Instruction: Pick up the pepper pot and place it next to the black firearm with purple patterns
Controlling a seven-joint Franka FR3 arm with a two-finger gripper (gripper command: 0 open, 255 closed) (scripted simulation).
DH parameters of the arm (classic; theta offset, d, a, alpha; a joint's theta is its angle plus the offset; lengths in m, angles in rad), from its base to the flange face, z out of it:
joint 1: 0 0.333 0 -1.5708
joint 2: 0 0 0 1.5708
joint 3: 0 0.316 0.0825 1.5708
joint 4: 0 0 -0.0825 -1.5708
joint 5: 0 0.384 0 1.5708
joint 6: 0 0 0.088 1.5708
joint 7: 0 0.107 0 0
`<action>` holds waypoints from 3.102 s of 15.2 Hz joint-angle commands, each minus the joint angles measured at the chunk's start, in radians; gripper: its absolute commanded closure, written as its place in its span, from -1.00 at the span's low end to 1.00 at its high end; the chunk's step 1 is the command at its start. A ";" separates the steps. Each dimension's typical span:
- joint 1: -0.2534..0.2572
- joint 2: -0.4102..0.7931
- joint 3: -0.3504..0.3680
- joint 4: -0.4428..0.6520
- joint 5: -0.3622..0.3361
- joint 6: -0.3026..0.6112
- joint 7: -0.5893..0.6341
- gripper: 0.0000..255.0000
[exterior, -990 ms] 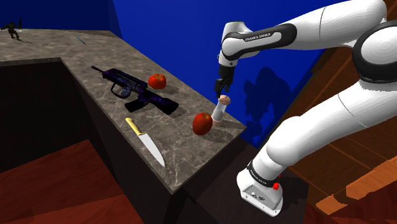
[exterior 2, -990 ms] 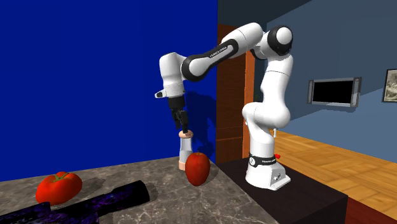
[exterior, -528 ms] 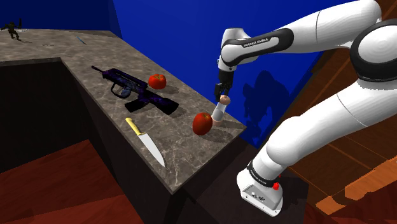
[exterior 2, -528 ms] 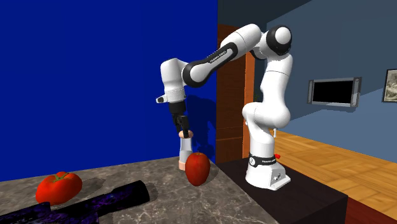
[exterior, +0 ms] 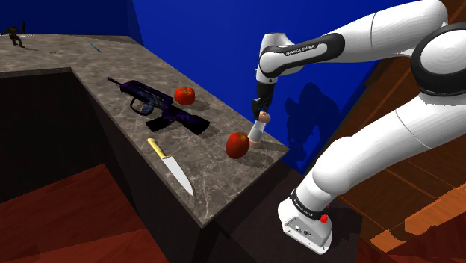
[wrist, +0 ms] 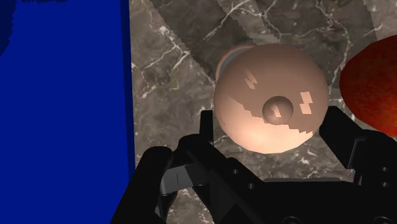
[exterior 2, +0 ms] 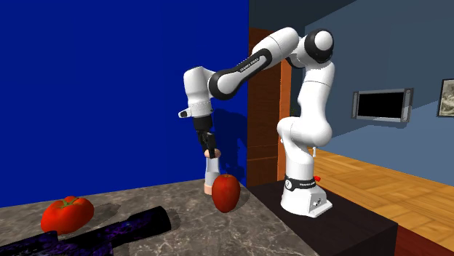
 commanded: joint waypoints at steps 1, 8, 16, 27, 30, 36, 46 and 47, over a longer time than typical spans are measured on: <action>0.000 0.000 0.000 0.000 0.000 0.000 0.000 1.00; 0.000 -0.013 0.003 0.016 0.001 -0.030 -0.001 1.00; 0.002 -0.054 0.013 0.092 0.005 -0.146 -0.006 1.00; 0.004 -0.083 0.026 0.216 0.012 -0.299 -0.015 1.00; 0.005 -0.086 0.029 0.254 0.014 -0.340 -0.018 1.00; 0.007 -0.086 0.034 0.334 0.018 -0.420 -0.024 1.00; 0.010 -0.068 0.042 0.484 0.024 -0.552 -0.036 1.00; 0.011 -0.065 0.042 0.501 0.025 -0.565 -0.037 1.00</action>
